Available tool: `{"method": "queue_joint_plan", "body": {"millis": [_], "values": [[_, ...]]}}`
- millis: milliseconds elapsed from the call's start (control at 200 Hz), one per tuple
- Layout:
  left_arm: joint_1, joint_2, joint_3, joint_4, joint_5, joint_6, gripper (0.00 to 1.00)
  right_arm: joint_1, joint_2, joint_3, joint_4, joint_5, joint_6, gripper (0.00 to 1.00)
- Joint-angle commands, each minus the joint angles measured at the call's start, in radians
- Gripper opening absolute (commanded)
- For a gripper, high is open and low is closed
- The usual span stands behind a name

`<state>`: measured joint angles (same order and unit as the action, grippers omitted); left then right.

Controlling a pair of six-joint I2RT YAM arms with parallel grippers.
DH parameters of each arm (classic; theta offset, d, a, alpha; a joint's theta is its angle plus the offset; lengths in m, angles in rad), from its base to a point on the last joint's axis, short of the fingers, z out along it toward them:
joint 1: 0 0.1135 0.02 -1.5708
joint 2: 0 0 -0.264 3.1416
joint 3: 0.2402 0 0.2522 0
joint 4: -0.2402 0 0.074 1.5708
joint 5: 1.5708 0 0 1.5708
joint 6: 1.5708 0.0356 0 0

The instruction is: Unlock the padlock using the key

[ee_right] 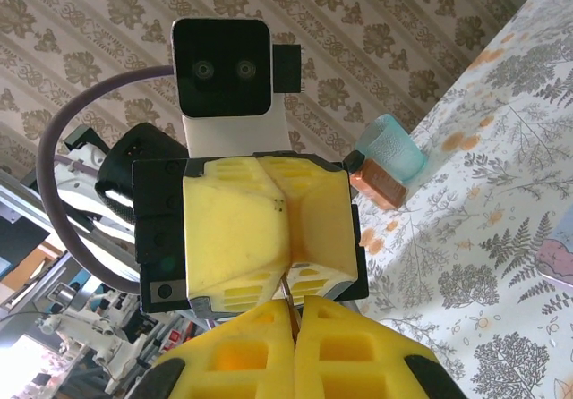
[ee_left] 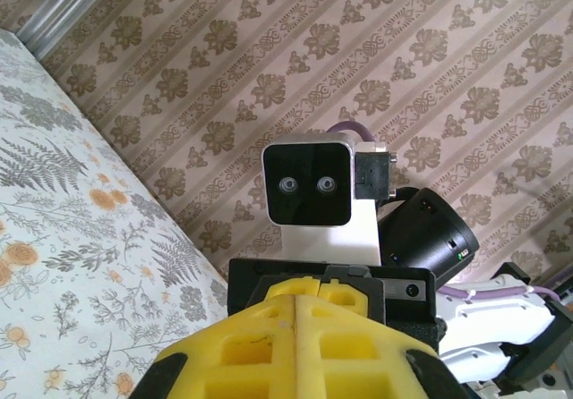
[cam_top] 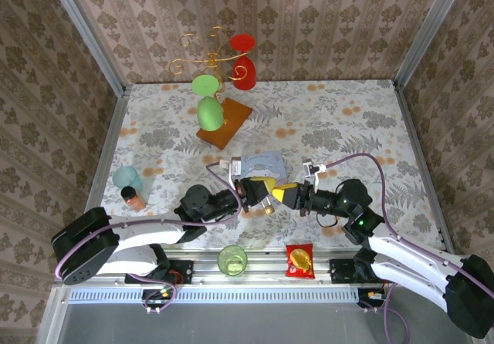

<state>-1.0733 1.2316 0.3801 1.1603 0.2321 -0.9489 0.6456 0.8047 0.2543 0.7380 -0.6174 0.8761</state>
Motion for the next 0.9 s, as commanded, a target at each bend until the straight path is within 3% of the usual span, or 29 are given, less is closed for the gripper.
{"method": "queue_joint_plan", "body": {"millis": [0, 80, 105, 150, 215, 255, 270, 320, 420, 530, 700, 895], "values": [[0.004, 0.000, 0.002, 0.042, -0.027, -0.017, 0.00, 0.003, -0.054, -0.016, 0.047, 0.005, -0.011, 0.02], [0.005, 0.000, -0.008, 0.042, -0.034, -0.023, 0.00, 0.003, -0.079, -0.022, 0.018, 0.022, -0.023, 0.00], [0.006, -0.001, -0.012, 0.038, -0.040, -0.025, 0.07, 0.003, -0.087, -0.025, 0.008, 0.027, -0.025, 0.00], [0.012, -0.007, -0.023, 0.026, -0.056, -0.034, 0.33, 0.003, -0.100, -0.027, -0.012, 0.037, -0.029, 0.00], [0.025, -0.035, -0.043, 0.000, -0.084, -0.038, 0.58, 0.003, -0.119, -0.027, -0.065, 0.045, -0.039, 0.00], [0.033, -0.067, -0.054, -0.044, -0.110, -0.039, 0.94, 0.003, -0.132, -0.025, -0.115, 0.055, -0.048, 0.00], [0.035, -0.083, -0.056, -0.067, -0.119, -0.037, 0.99, 0.003, -0.139, -0.023, -0.139, 0.060, -0.054, 0.00], [0.041, -0.141, -0.052, -0.189, -0.152, -0.020, 1.00, 0.003, -0.160, -0.016, -0.219, 0.076, -0.076, 0.00], [0.028, -0.274, 0.025, -0.583, -0.214, 0.058, 1.00, 0.001, -0.198, -0.011, -0.367, 0.119, -0.110, 0.00], [0.014, -0.304, 0.094, -0.922, -0.290, 0.061, 1.00, -0.002, -0.201, 0.010, -0.535, 0.173, -0.153, 0.00], [-0.006, -0.166, 0.034, -0.842, -0.239, -0.024, 1.00, -0.006, -0.151, 0.029, -0.681, 0.279, -0.173, 0.00], [-0.080, 0.002, 0.091, -0.818, -0.287, -0.001, 0.96, -0.008, -0.132, 0.019, -0.679, 0.292, -0.172, 0.00]]}}
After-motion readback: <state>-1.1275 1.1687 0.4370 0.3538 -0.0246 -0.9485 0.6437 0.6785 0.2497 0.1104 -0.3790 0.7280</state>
